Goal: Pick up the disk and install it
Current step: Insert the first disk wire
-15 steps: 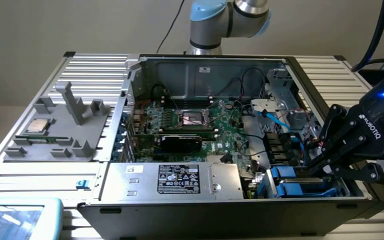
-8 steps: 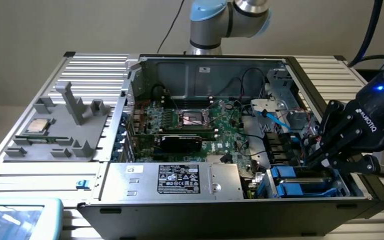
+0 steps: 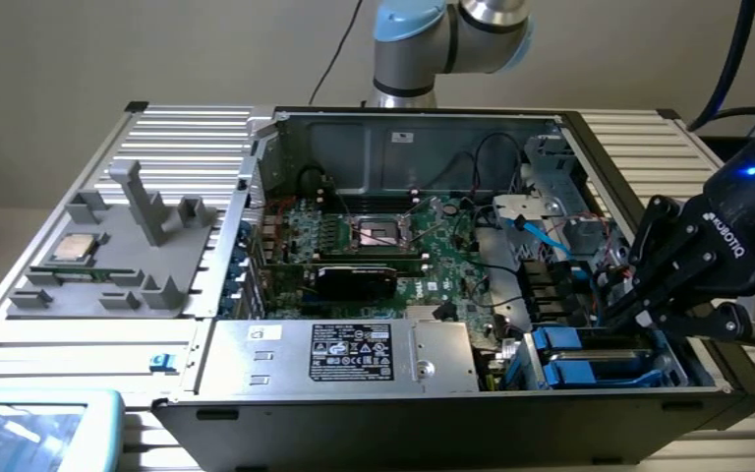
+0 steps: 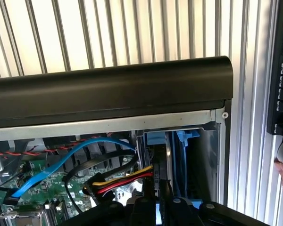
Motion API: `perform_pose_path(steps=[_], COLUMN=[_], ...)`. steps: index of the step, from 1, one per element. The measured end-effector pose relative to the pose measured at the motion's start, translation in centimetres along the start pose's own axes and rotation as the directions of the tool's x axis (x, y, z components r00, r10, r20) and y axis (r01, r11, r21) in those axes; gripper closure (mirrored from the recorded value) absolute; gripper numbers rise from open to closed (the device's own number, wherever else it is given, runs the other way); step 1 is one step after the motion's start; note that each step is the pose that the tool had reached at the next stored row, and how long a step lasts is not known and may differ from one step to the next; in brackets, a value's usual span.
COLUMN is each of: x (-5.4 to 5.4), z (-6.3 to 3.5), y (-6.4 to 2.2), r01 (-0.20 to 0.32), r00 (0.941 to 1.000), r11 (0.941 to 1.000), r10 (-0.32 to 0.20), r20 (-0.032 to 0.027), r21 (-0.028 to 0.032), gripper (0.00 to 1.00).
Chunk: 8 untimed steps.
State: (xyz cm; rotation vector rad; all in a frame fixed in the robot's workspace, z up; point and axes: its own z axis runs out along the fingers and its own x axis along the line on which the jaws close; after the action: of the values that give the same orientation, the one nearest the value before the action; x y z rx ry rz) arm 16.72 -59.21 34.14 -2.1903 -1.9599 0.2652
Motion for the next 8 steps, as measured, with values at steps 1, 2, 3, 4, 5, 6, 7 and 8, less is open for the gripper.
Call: perform_pose_path(steps=[1, 2, 3, 4, 5, 6, 7, 8], x=[0.01, 0.01, 0.01, 0.01, 0.01, 0.01, 0.01, 0.01], z=[0.01, 0.01, 0.0, 0.01, 0.0, 0.0, 0.0, 0.0], y=[0.0, 0.0, 0.0, 0.0, 0.01, 0.01, 0.01, 0.02], r01=[0.0, 0.0, 0.0, 0.0, 0.0, 0.0, 0.0, 0.0], r00=[1.0, 1.0, 1.0, 1.0, 1.0, 1.0, 1.0, 1.0], r11=[1.0, 1.0, 1.0, 1.0, 1.0, 1.0, 1.0, 1.0], r10=[0.0, 0.0, 0.0, 0.0, 0.0, 0.0, 0.0, 0.0], r20=[0.0, 0.0001, 0.0002, 0.0002, 0.0002, 0.0002, 0.0002, 0.0002], r21=[0.0, 0.0, 0.0, 0.0, 0.0, -0.0003, -0.0005, -0.0015], gripper=[0.84, 0.84, 0.84, 0.84, 0.84, 0.84, 0.84, 0.84])
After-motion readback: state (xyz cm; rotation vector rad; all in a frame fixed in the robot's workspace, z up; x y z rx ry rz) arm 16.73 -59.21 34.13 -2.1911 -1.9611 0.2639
